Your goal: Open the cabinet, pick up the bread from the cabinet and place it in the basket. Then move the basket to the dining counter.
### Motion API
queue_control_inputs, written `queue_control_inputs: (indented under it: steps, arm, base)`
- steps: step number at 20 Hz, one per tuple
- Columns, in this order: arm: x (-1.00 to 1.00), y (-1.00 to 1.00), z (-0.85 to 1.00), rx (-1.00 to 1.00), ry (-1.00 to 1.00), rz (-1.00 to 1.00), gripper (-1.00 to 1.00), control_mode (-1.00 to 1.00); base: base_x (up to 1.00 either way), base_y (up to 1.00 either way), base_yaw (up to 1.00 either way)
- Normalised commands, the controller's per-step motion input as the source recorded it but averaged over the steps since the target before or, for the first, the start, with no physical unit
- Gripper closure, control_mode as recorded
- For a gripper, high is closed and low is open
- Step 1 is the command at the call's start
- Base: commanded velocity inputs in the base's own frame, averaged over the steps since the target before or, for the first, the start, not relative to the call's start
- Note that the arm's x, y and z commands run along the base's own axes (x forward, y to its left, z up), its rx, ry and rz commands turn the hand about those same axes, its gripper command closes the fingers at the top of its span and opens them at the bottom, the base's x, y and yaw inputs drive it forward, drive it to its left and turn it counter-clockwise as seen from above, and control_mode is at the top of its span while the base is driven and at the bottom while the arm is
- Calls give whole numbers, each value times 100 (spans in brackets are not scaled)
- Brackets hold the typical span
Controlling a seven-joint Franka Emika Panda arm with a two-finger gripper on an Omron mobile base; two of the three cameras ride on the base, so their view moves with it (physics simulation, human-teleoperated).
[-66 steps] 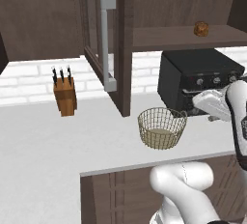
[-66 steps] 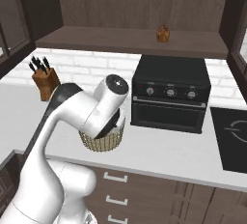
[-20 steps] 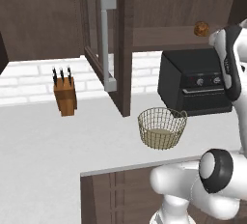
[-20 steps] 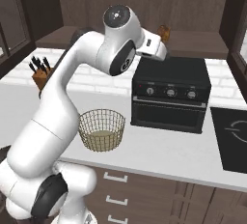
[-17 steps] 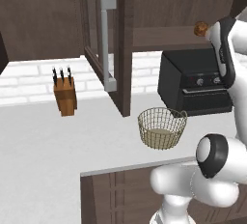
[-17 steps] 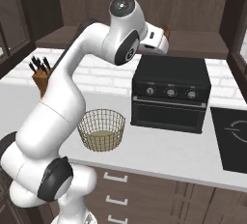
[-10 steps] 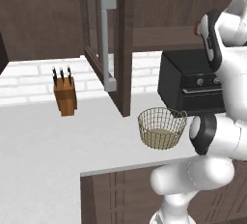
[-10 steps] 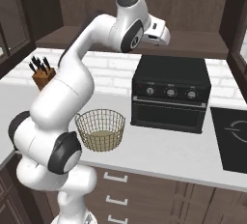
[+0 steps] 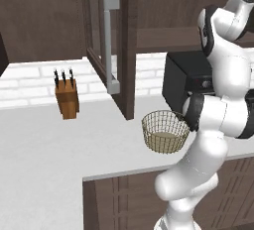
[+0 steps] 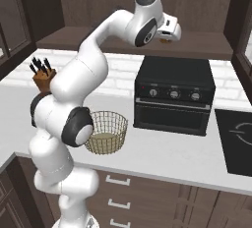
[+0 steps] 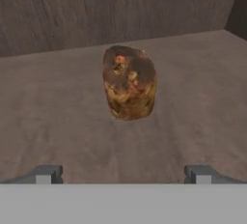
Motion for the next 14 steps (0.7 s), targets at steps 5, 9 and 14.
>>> queue_control_inputs:
  steps: [5, 9, 14]
  arm:
    - [65, -14, 0, 0, 1, 0, -100, -100]
    - [48, -22, 0, 0, 0, 0, -100, -100]
    - [39, -8, 0, 0, 0, 0, -100, -100]
  base:
    - [0, 0, 0]
    - [0, 0, 0]
    - [0, 0, 0]
